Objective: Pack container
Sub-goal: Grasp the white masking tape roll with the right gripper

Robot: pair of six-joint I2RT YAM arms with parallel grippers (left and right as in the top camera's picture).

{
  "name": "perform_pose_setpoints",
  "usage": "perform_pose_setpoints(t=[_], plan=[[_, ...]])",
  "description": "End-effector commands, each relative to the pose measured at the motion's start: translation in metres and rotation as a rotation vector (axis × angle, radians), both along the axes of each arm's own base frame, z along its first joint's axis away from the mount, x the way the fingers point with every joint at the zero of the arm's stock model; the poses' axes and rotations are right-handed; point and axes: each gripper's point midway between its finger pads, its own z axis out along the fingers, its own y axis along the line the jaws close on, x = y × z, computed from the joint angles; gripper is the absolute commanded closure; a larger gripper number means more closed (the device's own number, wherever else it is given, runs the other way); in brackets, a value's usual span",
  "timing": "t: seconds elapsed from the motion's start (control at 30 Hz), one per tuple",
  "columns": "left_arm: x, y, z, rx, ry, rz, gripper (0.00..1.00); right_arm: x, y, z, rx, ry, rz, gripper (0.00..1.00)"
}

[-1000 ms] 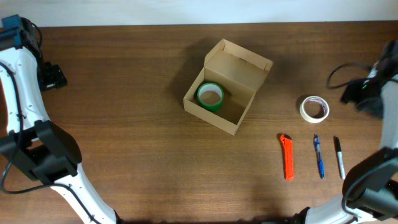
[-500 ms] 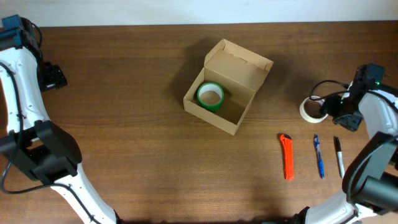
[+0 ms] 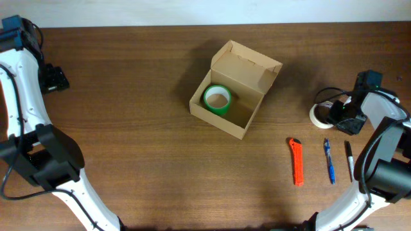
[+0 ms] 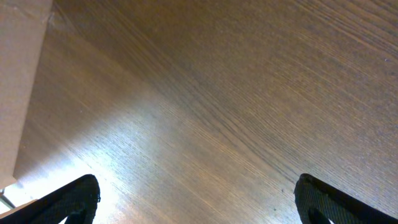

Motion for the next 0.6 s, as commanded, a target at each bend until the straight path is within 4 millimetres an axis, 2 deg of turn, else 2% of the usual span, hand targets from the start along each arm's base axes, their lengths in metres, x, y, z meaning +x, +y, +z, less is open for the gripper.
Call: perform_pose_setpoints(t=[0.0, 0.17, 0.23, 0.33, 0.4, 0.47, 0.57], plan=[[-0.002, 0.002, -0.004, 0.002, 0.016, -0.003, 0.0, 0.0, 0.006, -0.009, 0.027, 0.01, -0.021, 0.77], [-0.002, 0.002, -0.004, 0.002, 0.016, -0.003, 0.0, -0.001, 0.007, -0.009, 0.028, 0.012, -0.02, 0.96], [-0.002, 0.002, -0.004, 0.002, 0.016, -0.003, 0.0, -0.001, 0.007, -0.007, 0.031, 0.018, -0.02, 0.96], [-0.002, 0.002, -0.004, 0.002, 0.016, -0.003, 0.0, 0.004, 0.008, 0.008, 0.034, 0.025, -0.005, 0.96], [-0.002, 0.002, -0.004, 0.002, 0.016, -0.003, 0.0, 0.012, 0.01, 0.029, 0.039, 0.022, 0.035, 0.96], [-0.002, 0.002, -0.004, 0.002, 0.016, -0.003, 0.0, 0.024, 0.011, 0.062, 0.029, 0.005, 0.072, 0.96], [-0.002, 0.002, -0.004, 0.002, 0.016, -0.003, 0.0, 0.05, 0.02, 0.132, -0.011, -0.067, 0.173, 0.96]])
